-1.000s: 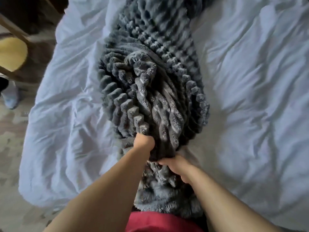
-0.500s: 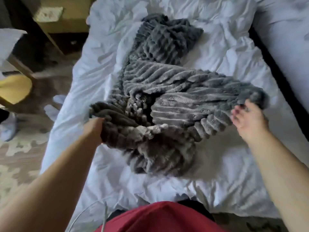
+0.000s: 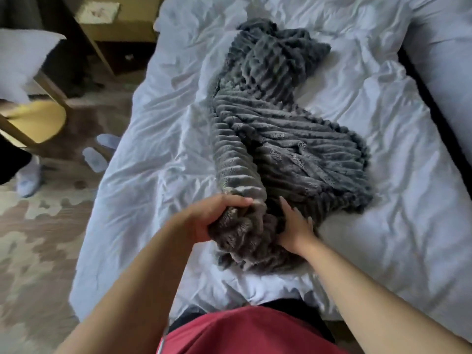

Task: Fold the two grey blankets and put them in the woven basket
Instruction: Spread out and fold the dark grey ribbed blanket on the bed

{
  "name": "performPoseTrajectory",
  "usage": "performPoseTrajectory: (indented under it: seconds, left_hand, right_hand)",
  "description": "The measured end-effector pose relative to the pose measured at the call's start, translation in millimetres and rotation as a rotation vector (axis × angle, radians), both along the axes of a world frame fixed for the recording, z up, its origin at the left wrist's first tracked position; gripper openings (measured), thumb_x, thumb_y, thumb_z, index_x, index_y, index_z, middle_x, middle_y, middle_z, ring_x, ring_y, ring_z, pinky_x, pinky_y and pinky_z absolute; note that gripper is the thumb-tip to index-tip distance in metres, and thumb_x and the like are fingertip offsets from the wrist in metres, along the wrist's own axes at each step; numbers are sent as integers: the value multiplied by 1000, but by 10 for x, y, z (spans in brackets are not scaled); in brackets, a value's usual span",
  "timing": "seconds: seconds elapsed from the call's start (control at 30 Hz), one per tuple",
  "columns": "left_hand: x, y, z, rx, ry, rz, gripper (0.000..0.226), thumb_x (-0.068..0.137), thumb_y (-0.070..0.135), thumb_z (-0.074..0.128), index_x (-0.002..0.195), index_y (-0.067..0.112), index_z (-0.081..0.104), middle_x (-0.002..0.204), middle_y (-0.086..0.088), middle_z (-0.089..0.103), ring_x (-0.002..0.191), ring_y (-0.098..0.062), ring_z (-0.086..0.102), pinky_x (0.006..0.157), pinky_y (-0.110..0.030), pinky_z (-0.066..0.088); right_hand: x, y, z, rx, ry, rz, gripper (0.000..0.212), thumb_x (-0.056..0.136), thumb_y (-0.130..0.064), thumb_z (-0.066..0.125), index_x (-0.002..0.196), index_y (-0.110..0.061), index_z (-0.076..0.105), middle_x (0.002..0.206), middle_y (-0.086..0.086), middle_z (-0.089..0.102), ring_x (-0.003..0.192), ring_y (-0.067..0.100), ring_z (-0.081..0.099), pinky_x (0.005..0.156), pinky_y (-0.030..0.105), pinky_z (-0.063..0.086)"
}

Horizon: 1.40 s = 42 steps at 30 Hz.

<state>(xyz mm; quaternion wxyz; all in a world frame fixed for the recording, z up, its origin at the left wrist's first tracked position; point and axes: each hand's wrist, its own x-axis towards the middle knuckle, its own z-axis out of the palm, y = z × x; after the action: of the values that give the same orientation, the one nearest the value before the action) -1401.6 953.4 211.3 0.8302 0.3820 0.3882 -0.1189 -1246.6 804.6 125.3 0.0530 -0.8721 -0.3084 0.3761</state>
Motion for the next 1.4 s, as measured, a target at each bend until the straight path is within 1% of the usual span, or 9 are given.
performPoseTrajectory:
  seconds: [0.13, 0.33, 0.47, 0.6, 0.83, 0.97, 1.17, 1.3, 1.4]
  left_hand:
    - [-231, 406, 230, 33, -252, 313, 33, 78, 24, 64, 103, 3, 68, 102, -16, 67, 88, -25, 67, 88, -37, 54]
    - [-714, 724, -83, -360, -336, 1348, 36, 82, 19, 63, 114, 2, 59, 114, -17, 64, 107, -32, 62, 99, -44, 45]
    - [-623, 339, -437, -242, 40, 681, 66, 83, 64, 49, 103, 1, 55, 94, -18, 69, 84, -29, 64, 78, -41, 46]
    - [-406, -44, -482, -246, -126, 251, 86, 76, 80, 43, 119, 9, 65, 124, -20, 63, 116, -35, 58, 100, -53, 43]
    - [-340, 59, -205, 239, 74, 359, 17, 84, -6, 43, 82, 5, 55, 68, -12, 60, 56, -21, 60, 52, -27, 53]
    - [-526, 171, 57, 32, -113, 448, 17, 75, 1, 43, 83, 0, 59, 76, -16, 59, 68, -27, 60, 75, -38, 52]
    - [-1059, 431, -68, -174, -325, 919, 52, 90, 48, 48, 129, 15, 57, 121, -11, 61, 123, -28, 53, 109, -44, 36]
    - [-1276, 218, -328, -106, -179, 494, 76, 74, 72, 44, 115, 14, 69, 124, -15, 64, 110, -31, 64, 89, -45, 50]
    - [-1257, 19, -456, -94, 14, 328, 34, 86, 39, 54, 98, 11, 69, 91, -7, 70, 72, -18, 69, 63, -26, 54]
  right_hand:
    - [-40, 38, 49, -60, 231, 172, 23, 77, -21, 62, 97, -19, 74, 92, 3, 73, 88, 18, 65, 75, 24, 47]
    - [-196, 190, 290, 315, 444, -614, 27, 87, -11, 45, 62, -15, 52, 63, 7, 52, 61, 22, 49, 57, 28, 36]
    - [-396, 495, 735, 479, 839, -698, 26, 93, -16, 40, 85, -10, 64, 65, 10, 61, 48, 22, 56, 45, 24, 43]
    - [-584, 695, 961, 709, 1090, -596, 24, 94, -4, 42, 100, -5, 65, 89, 18, 69, 77, 30, 67, 68, 38, 56]
    - [-665, 320, 646, 601, 698, -436, 21, 82, -11, 69, 98, -25, 63, 95, -7, 71, 91, 10, 65, 76, 18, 50]
    - [-821, 183, 501, 448, 654, -105, 54, 70, -2, 81, 112, -26, 58, 99, -9, 69, 87, -2, 65, 72, 10, 48]
    - [-988, 492, 584, 452, 487, -287, 9, 83, -15, 68, 88, -8, 69, 87, 8, 70, 87, 23, 67, 82, 32, 51]
    - [-1050, 716, 717, 568, 943, -524, 41, 85, -28, 67, 117, -2, 64, 115, 16, 69, 111, 29, 64, 103, 43, 46]
    - [-1078, 828, 662, 647, 1083, -607, 35, 88, -25, 63, 118, -8, 66, 111, 7, 71, 111, 23, 64, 101, 38, 46]
